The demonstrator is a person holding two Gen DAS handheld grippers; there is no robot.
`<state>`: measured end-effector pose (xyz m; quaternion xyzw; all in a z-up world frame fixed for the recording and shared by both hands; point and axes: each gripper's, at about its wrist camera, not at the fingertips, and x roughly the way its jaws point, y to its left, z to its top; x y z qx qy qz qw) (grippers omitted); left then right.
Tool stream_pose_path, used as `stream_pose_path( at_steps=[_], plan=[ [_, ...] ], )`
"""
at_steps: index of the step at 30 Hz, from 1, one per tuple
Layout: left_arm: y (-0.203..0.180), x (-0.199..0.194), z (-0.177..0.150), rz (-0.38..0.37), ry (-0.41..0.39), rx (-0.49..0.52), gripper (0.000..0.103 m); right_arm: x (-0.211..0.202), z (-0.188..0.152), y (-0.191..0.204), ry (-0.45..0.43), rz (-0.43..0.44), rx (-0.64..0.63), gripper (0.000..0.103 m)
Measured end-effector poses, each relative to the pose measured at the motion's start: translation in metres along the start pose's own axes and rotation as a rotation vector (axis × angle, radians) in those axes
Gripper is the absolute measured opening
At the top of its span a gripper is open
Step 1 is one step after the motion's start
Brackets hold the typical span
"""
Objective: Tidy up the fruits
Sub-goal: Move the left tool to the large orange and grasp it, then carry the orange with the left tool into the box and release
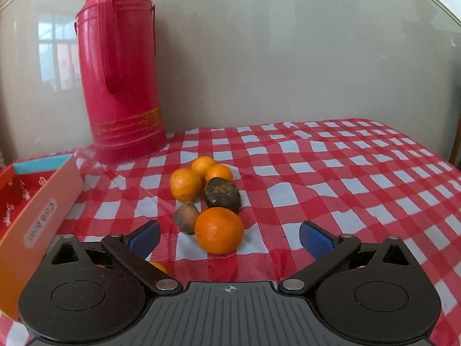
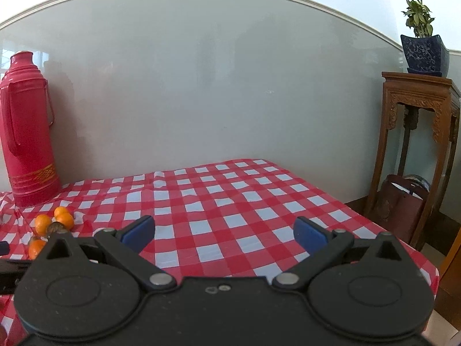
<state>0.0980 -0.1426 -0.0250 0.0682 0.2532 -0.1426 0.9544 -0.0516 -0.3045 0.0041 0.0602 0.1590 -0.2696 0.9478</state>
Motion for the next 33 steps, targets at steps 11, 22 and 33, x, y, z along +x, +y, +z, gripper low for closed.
stream_pose_path(
  at_steps=[11, 22, 33],
  plan=[
    [-0.002, 0.026, 0.002, -0.005, 0.087, -0.058, 0.059, 0.004, 0.0, -0.006, 0.029, 0.021, 0.011, 0.097],
    [0.0, 0.031, 0.002, 0.013, 0.107, -0.061, 0.048, 0.005, -0.001, -0.005, 0.044, 0.041, 0.008, 0.097],
    [0.002, 0.025, 0.001, 0.008, 0.082, -0.06, 0.041, 0.006, -0.001, -0.005, 0.042, 0.056, 0.009, 0.097]
  ],
)
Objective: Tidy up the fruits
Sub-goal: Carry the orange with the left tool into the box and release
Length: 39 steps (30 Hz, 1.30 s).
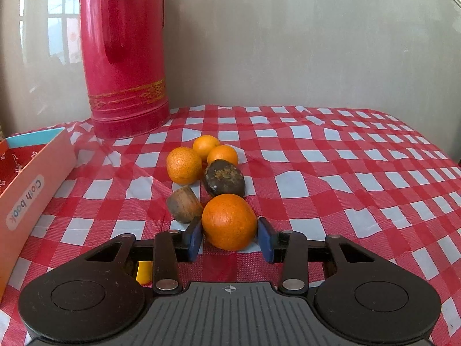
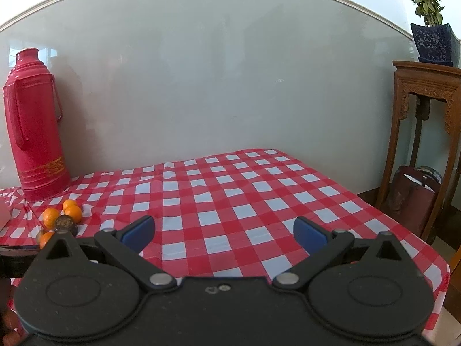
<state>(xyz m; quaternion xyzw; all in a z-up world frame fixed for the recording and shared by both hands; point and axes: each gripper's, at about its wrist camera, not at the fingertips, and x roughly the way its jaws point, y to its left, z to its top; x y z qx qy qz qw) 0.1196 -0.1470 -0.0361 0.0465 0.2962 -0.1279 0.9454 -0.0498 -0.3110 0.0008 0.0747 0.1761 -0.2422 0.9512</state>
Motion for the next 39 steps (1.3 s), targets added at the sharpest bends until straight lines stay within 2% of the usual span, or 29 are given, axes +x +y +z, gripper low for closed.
stream_pose_path(
  at_steps=[6, 10, 20, 26, 32, 39],
  plan=[
    [0.002, -0.017, 0.0, 0.022, -0.065, 0.022, 0.041, 0.001, 0.001, -0.001, 0.002, 0.008, 0.013, 0.097],
    [0.014, -0.036, 0.004, 0.071, -0.139, 0.042, 0.041, 0.001, 0.001, 0.005, 0.003, 0.024, 0.01, 0.097],
    [0.077, -0.07, 0.01, 0.226, -0.222, 0.002, 0.041, 0.0, 0.003, 0.039, 0.003, 0.091, -0.022, 0.097],
    [0.124, -0.077, 0.009, 0.32, -0.201, -0.071, 0.041, -0.001, 0.002, 0.07, 0.007, 0.147, -0.052, 0.097],
    [0.17, -0.079, 0.004, 0.39, -0.146, -0.171, 0.041, -0.003, -0.002, 0.102, 0.015, 0.207, -0.09, 0.097],
    [0.204, -0.073, -0.007, 0.411, -0.058, -0.256, 0.041, -0.007, -0.005, 0.13, 0.024, 0.26, -0.119, 0.097]
  ],
)
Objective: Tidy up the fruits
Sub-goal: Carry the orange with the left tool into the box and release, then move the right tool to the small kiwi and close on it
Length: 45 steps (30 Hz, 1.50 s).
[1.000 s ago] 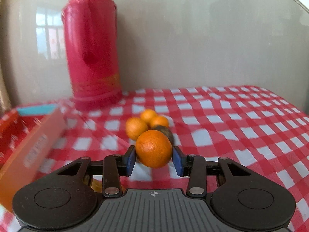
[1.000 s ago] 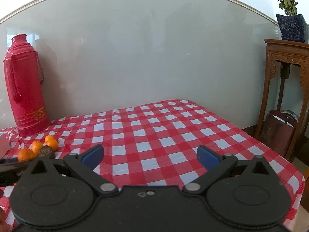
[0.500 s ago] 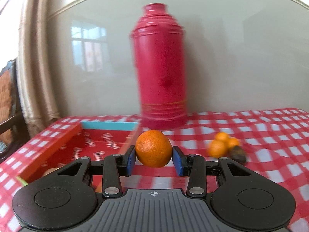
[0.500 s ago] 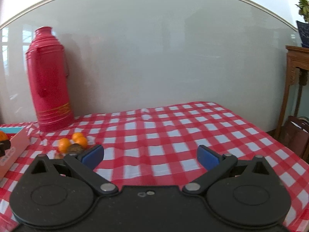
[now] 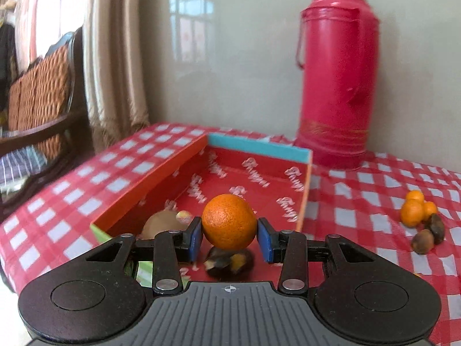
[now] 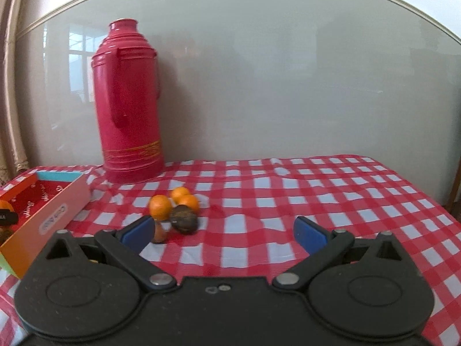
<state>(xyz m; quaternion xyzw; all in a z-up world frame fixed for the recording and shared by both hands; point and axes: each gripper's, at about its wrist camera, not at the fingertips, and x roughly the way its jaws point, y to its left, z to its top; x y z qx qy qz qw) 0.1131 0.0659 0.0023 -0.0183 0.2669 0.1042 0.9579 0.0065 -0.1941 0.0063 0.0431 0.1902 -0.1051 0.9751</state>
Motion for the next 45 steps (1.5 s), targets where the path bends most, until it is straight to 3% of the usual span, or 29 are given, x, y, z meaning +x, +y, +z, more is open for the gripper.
stream_pose_path(
  at_steps=[8, 15, 16, 19, 23, 26, 35, 45],
  plan=[
    [0.025, 0.007, -0.002, 0.016, 0.043, -0.045, 0.041, 0.001, 0.0, 0.019, 0.004, 0.038, -0.014, 0.097],
    [0.034, 0.0, -0.002, -0.011, 0.032, -0.061, 0.042, 0.004, 0.0, 0.037, 0.012, 0.071, -0.032, 0.097],
    [0.036, -0.001, -0.002, -0.021, 0.032, -0.069, 0.045, 0.004, 0.0, 0.04, 0.012, 0.074, -0.035, 0.097],
    [0.045, -0.01, -0.001, -0.032, -0.006, -0.1, 0.07, 0.004, -0.001, 0.045, 0.012, 0.085, -0.041, 0.097],
    [0.058, -0.03, 0.0, -0.005, -0.104, -0.114, 0.076, 0.005, -0.001, 0.051, 0.012, 0.094, -0.052, 0.097],
    [0.07, -0.035, -0.001, 0.041, -0.115, -0.125, 0.084, 0.006, -0.001, 0.054, 0.014, 0.101, -0.062, 0.097],
    [0.113, -0.046, -0.01, 0.119, -0.07, -0.172, 0.088, 0.012, -0.004, 0.067, 0.037, 0.136, -0.095, 0.097],
    [0.139, -0.06, -0.02, 0.184, -0.104, -0.178, 0.1, 0.018, -0.009, 0.083, 0.072, 0.172, -0.146, 0.091]
  ],
)
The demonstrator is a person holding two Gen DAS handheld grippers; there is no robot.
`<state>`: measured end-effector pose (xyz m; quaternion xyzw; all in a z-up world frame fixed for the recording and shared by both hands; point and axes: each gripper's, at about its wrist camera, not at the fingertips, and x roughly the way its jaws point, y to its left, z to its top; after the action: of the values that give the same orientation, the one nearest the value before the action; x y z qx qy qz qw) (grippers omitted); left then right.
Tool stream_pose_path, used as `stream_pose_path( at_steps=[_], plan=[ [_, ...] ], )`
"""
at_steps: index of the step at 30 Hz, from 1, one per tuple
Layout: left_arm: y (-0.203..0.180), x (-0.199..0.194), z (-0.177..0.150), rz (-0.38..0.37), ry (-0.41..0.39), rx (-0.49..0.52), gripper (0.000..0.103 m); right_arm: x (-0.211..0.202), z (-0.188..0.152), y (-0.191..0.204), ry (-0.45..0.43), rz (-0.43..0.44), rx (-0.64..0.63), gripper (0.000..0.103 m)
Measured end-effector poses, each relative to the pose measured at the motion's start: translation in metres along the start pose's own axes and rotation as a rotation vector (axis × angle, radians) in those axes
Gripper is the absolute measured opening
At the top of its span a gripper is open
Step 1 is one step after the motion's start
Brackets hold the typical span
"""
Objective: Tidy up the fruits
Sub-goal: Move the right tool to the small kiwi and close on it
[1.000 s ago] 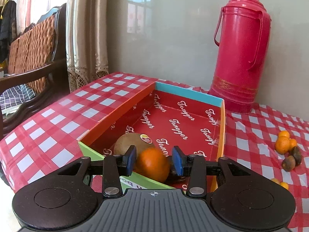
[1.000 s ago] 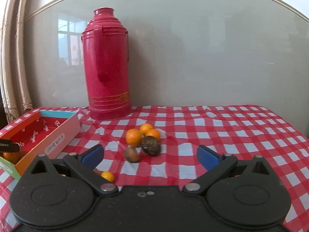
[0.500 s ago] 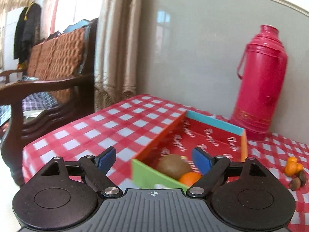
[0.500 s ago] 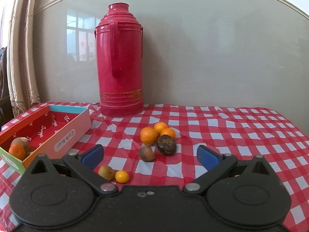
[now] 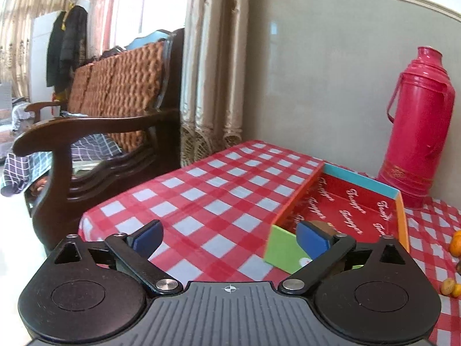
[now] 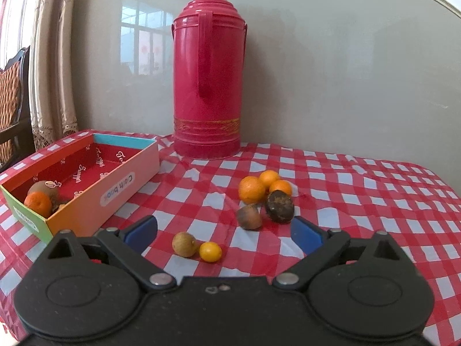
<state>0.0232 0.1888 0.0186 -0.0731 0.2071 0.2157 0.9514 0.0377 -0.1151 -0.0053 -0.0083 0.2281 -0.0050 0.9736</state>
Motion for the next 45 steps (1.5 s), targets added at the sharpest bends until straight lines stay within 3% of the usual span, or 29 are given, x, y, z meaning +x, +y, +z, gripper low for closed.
stream_pose_path(
  at_steps=[2, 6, 10, 14, 27, 34, 45],
  plan=[
    [0.005, 0.002, 0.0, 0.008, 0.003, -0.006, 0.1, 0.002, 0.0, 0.0, 0.012, 0.011, 0.004, 0.082],
    [0.011, 0.005, 0.0, 0.012, 0.021, -0.028, 0.101, 0.008, -0.002, -0.002, 0.048, 0.03, 0.025, 0.074],
    [0.014, 0.006, -0.001, 0.009, 0.029, -0.046, 0.101, 0.011, -0.003, -0.002, 0.07, 0.066, 0.037, 0.052],
    [0.011, 0.007, -0.002, -0.001, 0.033, -0.041, 0.101, 0.011, -0.003, 0.002, 0.072, 0.124, 0.042, 0.036],
    [0.017, 0.009, -0.002, 0.013, 0.028, -0.031, 0.101, 0.031, -0.003, 0.023, 0.106, 0.128, 0.015, 0.026],
    [0.028, 0.011, -0.001, 0.021, 0.04, -0.06, 0.102, 0.041, -0.004, 0.019, 0.133, 0.138, 0.05, 0.016],
    [0.029, 0.011, -0.001, 0.022, 0.037, -0.059, 0.102, 0.052, -0.005, 0.021, 0.159, 0.126, 0.061, 0.018]
  ],
)
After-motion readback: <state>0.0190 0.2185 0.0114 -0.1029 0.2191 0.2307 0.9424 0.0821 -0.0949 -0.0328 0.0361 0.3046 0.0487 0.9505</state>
